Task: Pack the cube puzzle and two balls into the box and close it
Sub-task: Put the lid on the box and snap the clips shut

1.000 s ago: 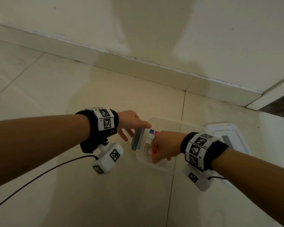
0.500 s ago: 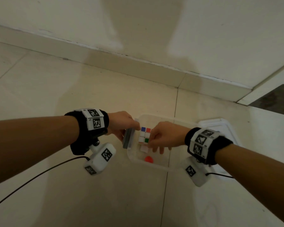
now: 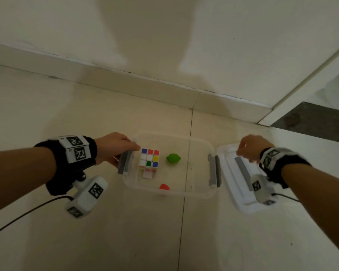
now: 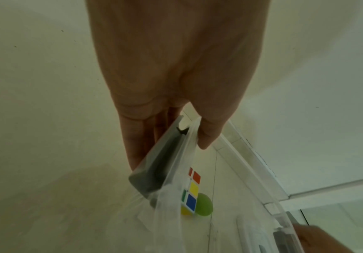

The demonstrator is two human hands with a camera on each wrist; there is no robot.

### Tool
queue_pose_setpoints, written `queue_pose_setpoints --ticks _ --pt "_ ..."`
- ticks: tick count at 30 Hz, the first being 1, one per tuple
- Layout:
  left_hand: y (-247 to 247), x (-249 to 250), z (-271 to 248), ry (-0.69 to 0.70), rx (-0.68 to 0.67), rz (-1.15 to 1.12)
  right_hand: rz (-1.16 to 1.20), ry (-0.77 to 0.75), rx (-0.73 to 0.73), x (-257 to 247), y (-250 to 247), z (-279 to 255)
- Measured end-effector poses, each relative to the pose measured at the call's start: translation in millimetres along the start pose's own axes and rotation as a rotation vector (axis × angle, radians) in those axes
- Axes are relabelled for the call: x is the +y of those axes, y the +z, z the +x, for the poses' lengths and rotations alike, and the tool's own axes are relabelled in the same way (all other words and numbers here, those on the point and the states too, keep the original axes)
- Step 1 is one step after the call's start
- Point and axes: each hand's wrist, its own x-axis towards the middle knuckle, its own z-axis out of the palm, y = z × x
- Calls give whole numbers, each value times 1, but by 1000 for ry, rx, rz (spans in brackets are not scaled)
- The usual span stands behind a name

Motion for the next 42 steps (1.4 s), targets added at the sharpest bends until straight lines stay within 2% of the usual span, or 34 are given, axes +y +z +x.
queue_pose_setpoints --ticks 1,3,6,11,14,18,23,27,30,36,42 --pt "0 0 0 -2 0 -10 -126 9 -3 5 10 2" --pt "1 0 1 -3 2 -23 -221 30 -28 12 25 2" --pt "3 -1 2 -6 0 -41 -178 90 -76 14 42 -2" --pt "5 -1 0 -1 0 -50 -110 129 25 16 65 -7" --pt "4 -2 -2 6 -11 -62 -65 163 -10 19 67 -11" --pt "2 -3 -4 4 -30 -94 -77 120 -22 12 36 -10" --pt "-1 -2 -5 2 -67 -180 -70 31 84 -25 -48 -8" --pt "-6 -2 -6 0 -67 -183 -81 -128 152 -76 -105 -33" --pt "-7 -2 -7 0 -59 -166 -94 -309 153 -121 -111 -62" --pt "-13 -8 -17 -21 -87 -211 -274 -714 104 -186 -58 -115" --pt "-21 -16 -21 -65 -115 -352 -356 -796 30 -186 -15 -117"
